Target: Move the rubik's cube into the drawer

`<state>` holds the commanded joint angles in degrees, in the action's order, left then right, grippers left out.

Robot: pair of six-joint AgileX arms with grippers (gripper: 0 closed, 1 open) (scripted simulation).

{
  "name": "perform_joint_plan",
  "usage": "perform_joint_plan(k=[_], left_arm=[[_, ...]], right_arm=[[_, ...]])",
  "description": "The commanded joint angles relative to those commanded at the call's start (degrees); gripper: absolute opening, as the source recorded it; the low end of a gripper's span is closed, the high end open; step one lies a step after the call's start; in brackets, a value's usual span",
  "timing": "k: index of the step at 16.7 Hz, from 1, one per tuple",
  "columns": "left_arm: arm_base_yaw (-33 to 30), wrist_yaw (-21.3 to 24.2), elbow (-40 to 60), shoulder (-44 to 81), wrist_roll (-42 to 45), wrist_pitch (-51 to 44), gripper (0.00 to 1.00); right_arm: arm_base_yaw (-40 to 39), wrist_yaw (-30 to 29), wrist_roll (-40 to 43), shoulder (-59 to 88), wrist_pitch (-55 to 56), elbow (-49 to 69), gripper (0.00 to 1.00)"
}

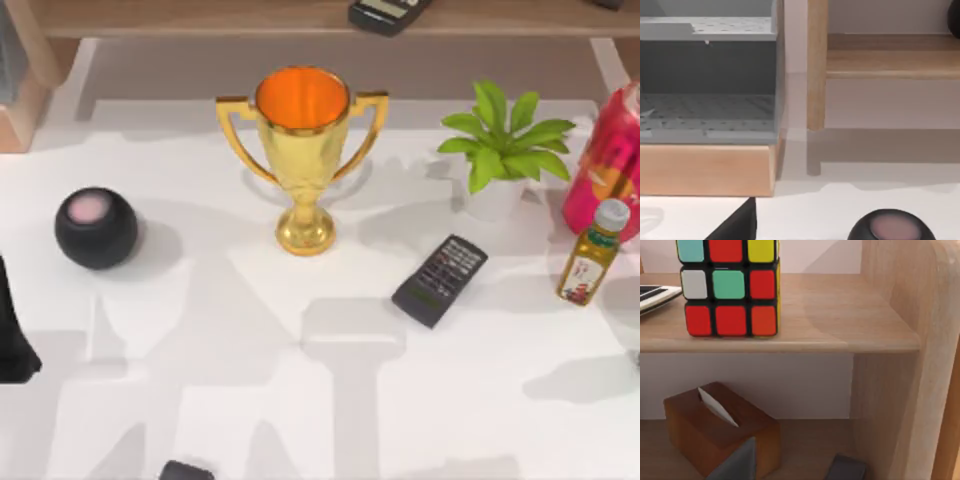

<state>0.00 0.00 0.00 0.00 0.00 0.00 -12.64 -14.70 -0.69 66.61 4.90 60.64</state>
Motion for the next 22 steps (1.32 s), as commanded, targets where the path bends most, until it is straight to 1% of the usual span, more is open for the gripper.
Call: perform_joint_plan(k=[4,7,10,16,22], left_arm=[[0.0,0.0,0.0,0.0,0.0,0.0,1.0],[0.0,0.0,0.0,0.0,0.0,0.0,1.0],[0.0,0.0,0.0,0.0,0.0,0.0,1.0],[0.0,0.0,0.0,0.0,0.0,0.0,1.0],[0.0,0.0,0.0,0.0,0.0,0.0,1.0]], right_arm=[[-3.6,-3.5,-0.2,18.0,1.5,16.4,1.0],[-5.5,-5.1,-0.3,26.2,2.4,24.1,1.0],[-6.2,-5.8,-0.3,29.1,2.9,27.0,1.0],[-5.8,-5.4,-0.2,29.8,2.6,27.7,1.0],[-4.3,-3.9,-0.2,38.7,0.9,39.4,1.0]])
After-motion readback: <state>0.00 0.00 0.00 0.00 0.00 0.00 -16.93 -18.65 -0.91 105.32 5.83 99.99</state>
